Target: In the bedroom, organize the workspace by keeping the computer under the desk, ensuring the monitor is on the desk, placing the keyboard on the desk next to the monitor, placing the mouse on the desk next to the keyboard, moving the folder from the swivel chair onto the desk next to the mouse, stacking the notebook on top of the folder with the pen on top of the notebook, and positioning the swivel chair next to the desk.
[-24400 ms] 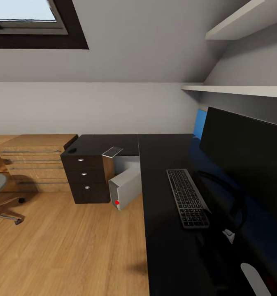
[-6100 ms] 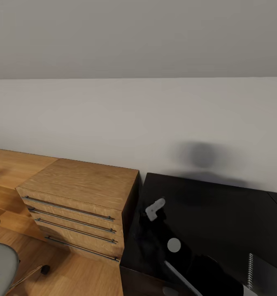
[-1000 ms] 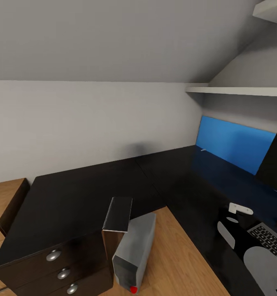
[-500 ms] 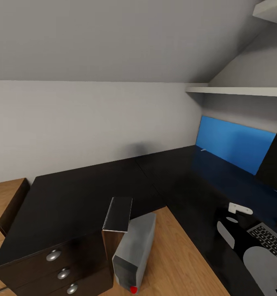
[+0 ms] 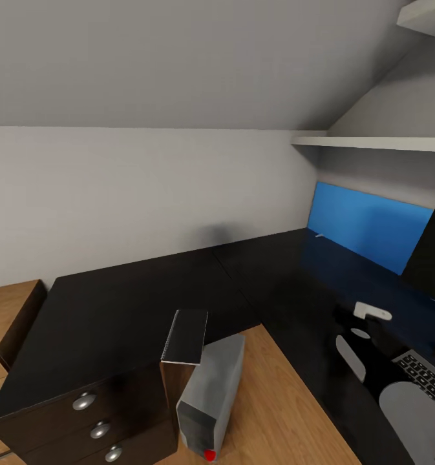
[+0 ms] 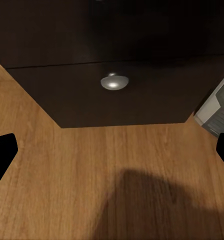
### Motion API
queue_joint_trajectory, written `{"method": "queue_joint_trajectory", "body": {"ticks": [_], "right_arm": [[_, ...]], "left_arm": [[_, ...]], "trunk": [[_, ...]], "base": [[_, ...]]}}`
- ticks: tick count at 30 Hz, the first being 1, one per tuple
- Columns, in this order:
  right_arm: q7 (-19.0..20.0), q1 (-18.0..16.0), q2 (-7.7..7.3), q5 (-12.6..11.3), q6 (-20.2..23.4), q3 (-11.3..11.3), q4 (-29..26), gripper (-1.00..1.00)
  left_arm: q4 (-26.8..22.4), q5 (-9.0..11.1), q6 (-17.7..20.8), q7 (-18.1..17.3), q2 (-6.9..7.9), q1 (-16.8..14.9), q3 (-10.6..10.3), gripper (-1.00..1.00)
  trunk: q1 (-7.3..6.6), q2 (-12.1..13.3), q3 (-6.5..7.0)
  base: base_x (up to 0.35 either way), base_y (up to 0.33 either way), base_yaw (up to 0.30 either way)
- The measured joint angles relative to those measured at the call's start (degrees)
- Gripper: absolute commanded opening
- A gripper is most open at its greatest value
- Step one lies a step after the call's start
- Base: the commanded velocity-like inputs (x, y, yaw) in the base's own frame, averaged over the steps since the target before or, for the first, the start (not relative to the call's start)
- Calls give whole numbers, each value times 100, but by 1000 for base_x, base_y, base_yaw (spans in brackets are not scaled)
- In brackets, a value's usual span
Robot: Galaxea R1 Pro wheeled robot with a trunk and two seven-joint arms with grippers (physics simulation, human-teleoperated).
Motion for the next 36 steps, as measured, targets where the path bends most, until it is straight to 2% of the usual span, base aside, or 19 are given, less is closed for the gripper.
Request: {"method": "queue_joint_trajectory", "body": {"ticks": [3,6,10,12,16,19,21,22,23,26,27,29,30,36], "right_arm": [[-79,4,0,-3,-12,-2,-119,100],[-339,13,1,-2,-27,-1,-296,100],[-401,25,1,-3,-24,3,-478,100],[-431,68,4,-14,-1,27,-808,100],[-442,165,56,-37,65,69,-1112,100],[-449,320,299,-50,209,104,-1493,100],[-471,477,650,-52,350,126,-1789,100],[-487,513,749,-47,375,135,-1841,100],[-532,574,931,-39,409,181,-1913,100],[-655,639,1207,58,439,348,-1981,100],[-772,667,1344,167,447,512,-2004,100],[-929,686,1453,283,453,705,-2021,100],[-1082,703,1542,375,453,881,-2029,100],[-1456,791,1820,507,454,1415,-2041,100]], "left_arm": [[0,0,0,0,-1,0,0,100],[0,0,0,0,2,1,1,100],[0,-1,0,-1,5,1,1,100],[0,-1,0,-1,3,0,1,100],[0,-1,0,-1,3,0,1,100],[0,-1,0,-1,4,0,1,100],[0,-1,0,-1,5,0,1,100],[-1,-1,0,-1,3,0,1,100],[-1,0,0,0,2,0,1,100],[-1,0,-1,0,0,1,1,100],[-1,0,-1,-1,3,0,1,100],[0,-1,0,-1,4,0,1,100],[0,-1,0,-1,5,0,1,100],[0,-1,0,-1,7,0,2,100]], "trunk": [[0,0,0],[0,0,0],[0,0,0],[0,0,0],[0,0,0],[0,0,0],[0,0,-1],[0,0,0],[0,0,-1],[0,0,0],[0,0,0],[0,0,0],[0,0,0],[0,0,0]], "base": [[0,0,0],[0,0,0],[0,0,0],[0,0,0],[0,0,0],[0,0,5],[0,0,90],[0,0,169],[0,0,191],[0,0,226],[0,0,253],[0,0,264],[0,0,272],[0,0,278]]}}
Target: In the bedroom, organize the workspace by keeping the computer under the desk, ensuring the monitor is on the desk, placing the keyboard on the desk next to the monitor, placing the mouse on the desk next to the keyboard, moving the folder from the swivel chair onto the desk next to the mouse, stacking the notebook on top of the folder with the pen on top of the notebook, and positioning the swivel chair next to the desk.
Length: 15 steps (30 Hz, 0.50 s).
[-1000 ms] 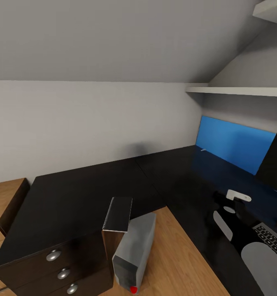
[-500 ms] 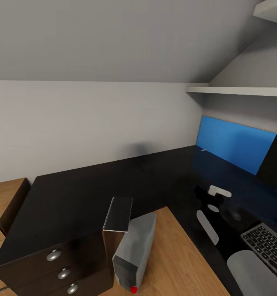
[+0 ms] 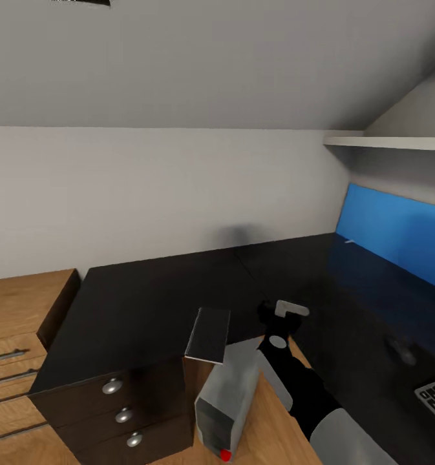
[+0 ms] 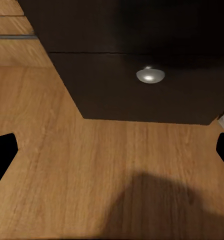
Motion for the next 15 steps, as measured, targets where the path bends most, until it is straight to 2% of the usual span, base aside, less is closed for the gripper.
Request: {"method": "queue_joint_trajectory", "body": {"ticks": [3,4,6,8,9,15], "right_arm": [[-133,43,121,32,-1,239,-2,100],[-216,67,184,40,-1,383,-3,100],[-296,89,240,48,0,527,-4,100],[-464,128,332,55,0,865,-20,100],[-515,141,349,57,-1,1007,-38,100],[-598,192,376,64,0,1540,-92,100]], "left_arm": [[0,0,0,0,0,0,0,100],[0,0,0,0,0,0,0,100],[0,2,0,0,0,0,0,100],[0,3,0,0,0,0,0,100],[0,4,0,0,0,0,0,100],[0,6,0,-1,1,0,6,100]], "trunk": [[0,0,0],[0,0,0],[0,0,0],[0,0,0],[0,0,0],[1,0,0]], "base": [[0,0,264],[0,0,182],[0,0,110],[0,0,39],[0,0,24],[-20,1,11]]}}
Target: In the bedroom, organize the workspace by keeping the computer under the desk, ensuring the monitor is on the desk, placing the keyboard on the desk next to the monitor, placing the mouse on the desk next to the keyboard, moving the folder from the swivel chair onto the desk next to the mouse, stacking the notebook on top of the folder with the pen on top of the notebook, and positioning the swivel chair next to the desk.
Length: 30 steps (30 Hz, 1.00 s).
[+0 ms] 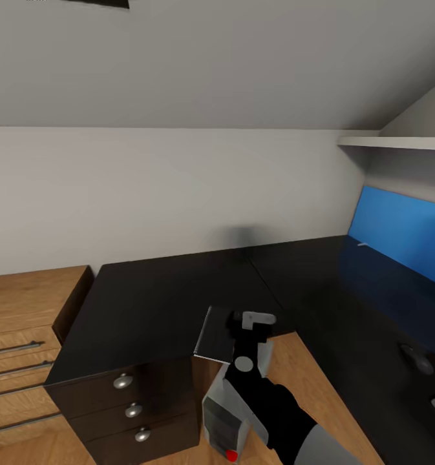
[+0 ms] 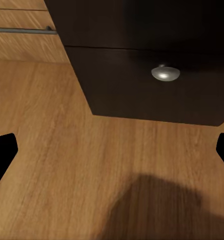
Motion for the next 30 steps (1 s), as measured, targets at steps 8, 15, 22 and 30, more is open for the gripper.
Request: {"method": "queue_joint_trajectory", "body": {"ticks": [8,15,22,30], "right_arm": [[-189,97,6,-4,-7,501,-415,100],[-449,121,6,0,-16,896,-519,100],[-839,121,10,10,-23,1260,-521,100],[-978,124,11,12,-119,1422,-520,100]], "left_arm": [[-1,2,13,-1,7,0,12,100],[-1,11,34,13,9,0,24,100],[-1,11,35,15,10,0,24,100],[0,11,35,15,10,0,25,100]], "trunk": [[3,0,0],[3,0,0],[3,0,0],[3,0,0]], "base": [[-248,76,2],[-325,111,97],[-327,102,264],[-321,54,277]]}}
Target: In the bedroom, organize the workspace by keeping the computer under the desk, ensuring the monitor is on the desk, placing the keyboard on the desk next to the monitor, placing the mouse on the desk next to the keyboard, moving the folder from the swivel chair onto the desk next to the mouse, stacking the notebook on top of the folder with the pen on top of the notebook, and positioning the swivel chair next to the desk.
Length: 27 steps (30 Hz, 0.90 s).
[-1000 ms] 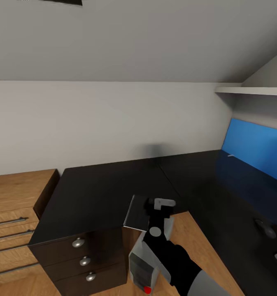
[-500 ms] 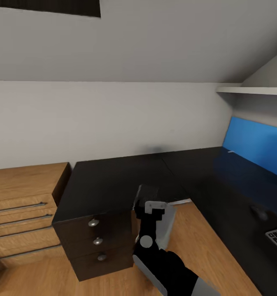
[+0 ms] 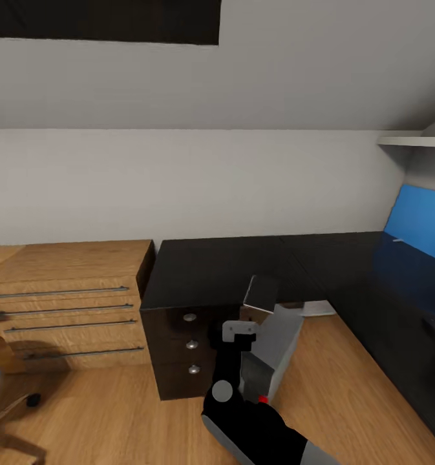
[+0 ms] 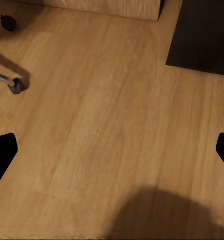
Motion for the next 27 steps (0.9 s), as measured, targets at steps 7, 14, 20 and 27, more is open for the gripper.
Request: {"method": "queue_joint_trajectory", "body": {"ticks": [7,14,20,27], "right_arm": [[-11,26,44,-2,-12,19,17,100],[-7,29,132,-2,-9,39,58,100],[32,30,260,14,-21,75,639,100],[159,31,260,122,-192,88,1275,100]], "left_arm": [[0,0,0,7,1,0,3,100],[0,0,0,8,2,0,5,100],[5,7,0,2,-2,0,6,100],[8,8,0,1,-2,-1,5,100]], "trunk": [[-2,0,0],[-3,0,0],[-3,0,0],[-3,0,-4]], "base": [[-143,3,279],[-39,0,279],[-4,0,279],[-1,0,279]]}}
